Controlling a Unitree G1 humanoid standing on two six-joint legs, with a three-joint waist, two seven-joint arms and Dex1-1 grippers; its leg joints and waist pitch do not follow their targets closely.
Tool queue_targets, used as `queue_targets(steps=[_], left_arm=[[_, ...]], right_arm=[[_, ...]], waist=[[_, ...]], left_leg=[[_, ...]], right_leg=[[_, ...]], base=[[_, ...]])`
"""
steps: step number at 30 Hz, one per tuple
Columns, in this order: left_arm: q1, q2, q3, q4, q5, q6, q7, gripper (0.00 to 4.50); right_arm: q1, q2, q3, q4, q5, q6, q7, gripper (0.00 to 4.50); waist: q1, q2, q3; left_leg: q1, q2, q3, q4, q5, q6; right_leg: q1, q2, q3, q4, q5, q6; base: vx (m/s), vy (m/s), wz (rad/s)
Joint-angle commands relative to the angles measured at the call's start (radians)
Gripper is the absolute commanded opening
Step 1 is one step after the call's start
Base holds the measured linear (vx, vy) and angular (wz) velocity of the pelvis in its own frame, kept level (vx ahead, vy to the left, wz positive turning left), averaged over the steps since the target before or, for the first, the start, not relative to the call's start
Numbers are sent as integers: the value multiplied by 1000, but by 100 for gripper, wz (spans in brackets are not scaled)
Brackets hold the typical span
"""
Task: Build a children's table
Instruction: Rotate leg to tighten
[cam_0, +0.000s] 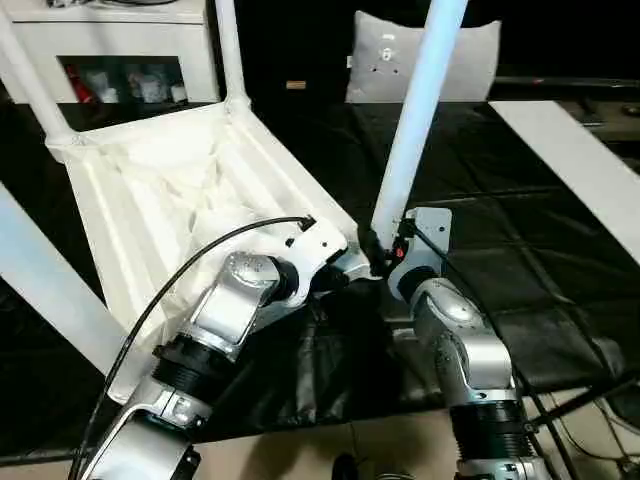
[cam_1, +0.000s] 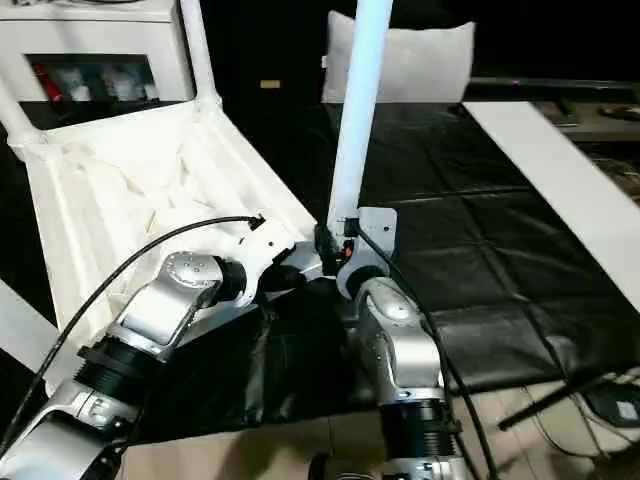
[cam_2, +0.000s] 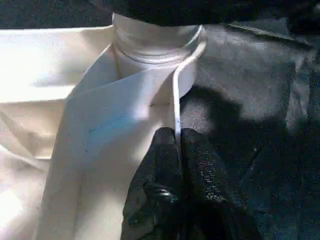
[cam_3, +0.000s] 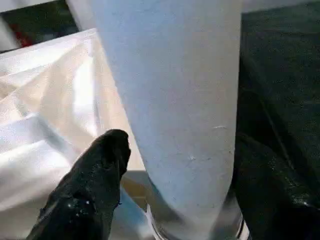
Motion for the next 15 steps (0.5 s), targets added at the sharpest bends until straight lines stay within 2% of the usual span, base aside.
queue_targets(steps=[1, 3, 4, 5, 6, 8, 9, 10, 11, 12, 14, 15], left_arm=[[5, 1, -20, -43, -33, -40, -50, 0], [18, 43, -11, -34, -40, -67, -90, 0], [22, 57, -9, -31, -42, -79, -104, 0], [22, 57, -9, -31, -42, -79, -104, 0], [28, 82, -11, -26, -49, -110, -139, 0], [30, 117, -21, -13, -59, -153, -190, 0], [30, 117, -21, -13, -59, -153, -190, 0], [29, 132, -26, -7, -63, -167, -214, 0], [31, 164, -42, -1, -74, -210, -283, 0], [31, 176, -48, 0, -78, -220, -311, 0], [29, 194, -60, 1, -80, -244, -350, 0], [28, 209, -70, 4, -84, -270, -387, 0]], right_arm=[[16, -7, 31, -34, 32, 16, 52, 359], [52, -66, 14, -95, 70, 40, 134, 362], [61, -90, 9, -111, 87, 55, 168, 392], [61, -90, 9, -111, 87, 55, 168, 392], [74, -141, 7, -131, 109, 60, 235, 400], [82, -219, 2, -144, 142, 59, 338, 404], [82, -219, 2, -144, 142, 59, 338, 434], [82, -261, 4, -145, 155, 56, 396, 443], [74, -342, 21, -136, 167, 39, 519, 444], [70, -371, 28, -133, 173, 35, 562, 444], [61, -409, 38, -128, 186, 38, 626, 447], [52, -437, 48, -120, 191, 40, 674, 447]], waist=[[18, 4, -70], [28, 6, -71], [33, 5, -68], [35, 4, -67], [37, 4, -66], [45, 4, -64], [45, 4, -64], [55, 0, -63], [57, -1, -64], [60, 0, -65], [67, -2, -64], [68, -5, -64]], left_leg=[[-16, 13, 10, -55, -59, 129], [-15, 14, 9, -56, -51, 129], [-12, 16, 11, -57, -65, 132], [-14, 17, 11, -59, -82, 125], [-13, 18, 11, -60, -92, 118], [-6, 19, 13, -61, -138, 103], [-6, 19, 13, -61, -138, 103], [-3, 18, 14, -61, -147, 95], [-6, 16, 14, -60, -148, 97], [-5, 17, 13, -59, -148, 98], [-3, 19, 15, -58, -143, 104], [-5, 19, 16, -58, -140, 104]], right_leg=[[84, -62, 72, -51, -218, -153], [85, -59, 70, -48, -225, -150], [82, -58, 71, -52, -248, -144], [83, -58, 71, -53, -278, -137], [81, -58, 71, -55, -295, -134], [77, -58, 71, -66, -379, -104], [77, -58, 71, -66, -379, -104], [73, -58, 72, -69, -405, -90], [75, -58, 71, -71, -418, -85], [76, -59, 70, -70, -420, -82], [71, -60, 72, -69, -423, -85], [71, -61, 72, -70, -425, -87]], base=[[0, 0, 0], [0, 0, 0], [0, 0, 0], [0, 0, 0], [0, 0, 0], [0, 0, 0], [0, 0, 0], [0, 0, 0], [0, 0, 0], [0, 0, 0], [0, 0, 0], [0, 0, 0]])
